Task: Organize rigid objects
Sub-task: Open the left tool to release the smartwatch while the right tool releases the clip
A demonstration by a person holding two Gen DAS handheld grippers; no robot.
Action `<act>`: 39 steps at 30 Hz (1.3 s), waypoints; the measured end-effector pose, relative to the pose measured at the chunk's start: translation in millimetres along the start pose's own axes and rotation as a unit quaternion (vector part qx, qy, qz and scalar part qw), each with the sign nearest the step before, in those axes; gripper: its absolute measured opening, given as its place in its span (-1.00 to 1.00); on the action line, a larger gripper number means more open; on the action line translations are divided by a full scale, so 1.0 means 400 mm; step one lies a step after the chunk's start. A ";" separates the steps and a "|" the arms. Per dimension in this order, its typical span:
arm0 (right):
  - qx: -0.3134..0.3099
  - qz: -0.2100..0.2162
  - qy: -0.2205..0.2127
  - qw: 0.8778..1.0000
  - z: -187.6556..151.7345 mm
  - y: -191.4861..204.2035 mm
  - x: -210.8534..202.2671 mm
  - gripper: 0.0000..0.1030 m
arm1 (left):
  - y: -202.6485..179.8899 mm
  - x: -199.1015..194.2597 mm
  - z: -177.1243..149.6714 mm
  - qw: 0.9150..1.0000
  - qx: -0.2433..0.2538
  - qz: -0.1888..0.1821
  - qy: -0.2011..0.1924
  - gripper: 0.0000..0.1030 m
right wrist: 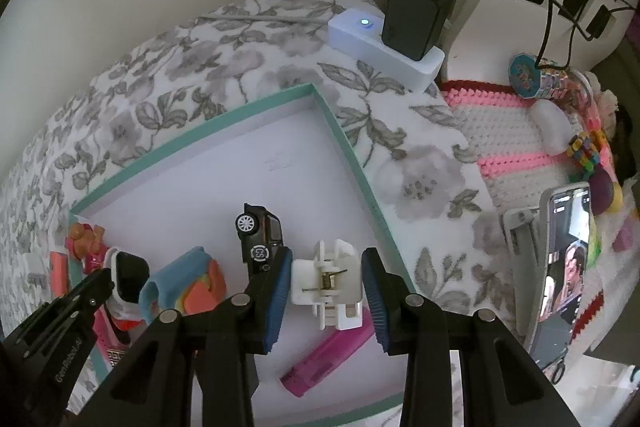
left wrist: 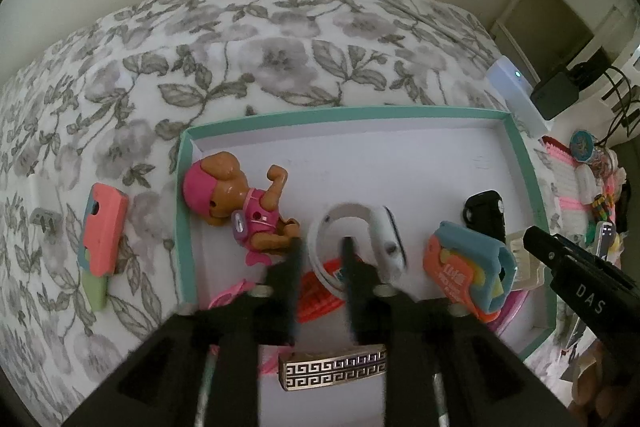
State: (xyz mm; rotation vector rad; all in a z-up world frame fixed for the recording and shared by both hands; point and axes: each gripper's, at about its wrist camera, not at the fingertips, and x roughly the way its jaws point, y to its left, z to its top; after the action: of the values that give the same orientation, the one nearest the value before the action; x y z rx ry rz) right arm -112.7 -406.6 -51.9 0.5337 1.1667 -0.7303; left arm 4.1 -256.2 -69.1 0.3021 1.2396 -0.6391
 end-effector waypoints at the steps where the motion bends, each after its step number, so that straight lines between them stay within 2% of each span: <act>1: -0.001 -0.003 0.000 1.000 0.001 0.001 -0.001 -0.23 | 0.001 -0.002 0.000 1.000 -0.001 0.001 -0.001 -0.27; 7: -0.001 -0.008 -0.010 1.000 0.010 -0.001 -0.029 -0.18 | 0.006 -0.037 0.010 1.000 -0.003 -0.006 -0.013 -0.24; 10: -0.006 -0.010 -0.025 1.000 0.018 0.003 -0.060 -0.07 | 0.010 -0.063 0.018 1.000 -0.005 -0.009 -0.024 -0.17; 13: -0.010 -0.011 -0.043 0.999 0.027 0.009 -0.094 -0.07 | 0.014 -0.092 0.026 0.999 -0.006 -0.011 -0.038 -0.14; 17: -0.018 -0.001 -0.067 0.998 0.036 0.025 -0.136 -0.07 | 0.024 -0.130 0.037 0.998 -0.012 -0.012 -0.058 -0.11; 19: -0.017 0.011 -0.074 0.997 0.037 0.032 -0.147 -0.07 | 0.032 -0.147 0.040 0.998 -0.016 -0.010 -0.067 -0.02; 22: -0.022 0.029 -0.078 0.996 0.036 0.053 -0.152 -0.07 | 0.047 -0.162 0.045 0.997 -0.022 -0.003 -0.078 0.03; 30: -0.048 0.035 -0.070 0.996 0.026 0.110 -0.137 -0.06 | 0.101 -0.162 0.045 0.995 -0.052 0.018 -0.077 0.10; 32: -0.050 0.036 -0.071 0.996 0.024 0.118 -0.138 0.19 | 0.111 -0.163 0.045 0.995 -0.058 0.025 -0.078 0.21; 36: -0.051 0.035 -0.072 0.995 0.023 0.125 -0.137 0.25 | 0.133 -0.165 0.044 0.993 -0.071 0.048 -0.082 0.45; 39: -0.050 0.038 -0.072 0.995 0.023 0.128 -0.132 0.41 | 0.146 -0.159 0.043 0.992 -0.075 0.061 -0.081 0.55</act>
State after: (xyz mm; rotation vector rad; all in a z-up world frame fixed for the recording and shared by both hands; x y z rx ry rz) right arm -79.9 -366.9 1.5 0.4318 1.0372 -0.6317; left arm 41.0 -201.1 -11.2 0.1946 1.0977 -0.4536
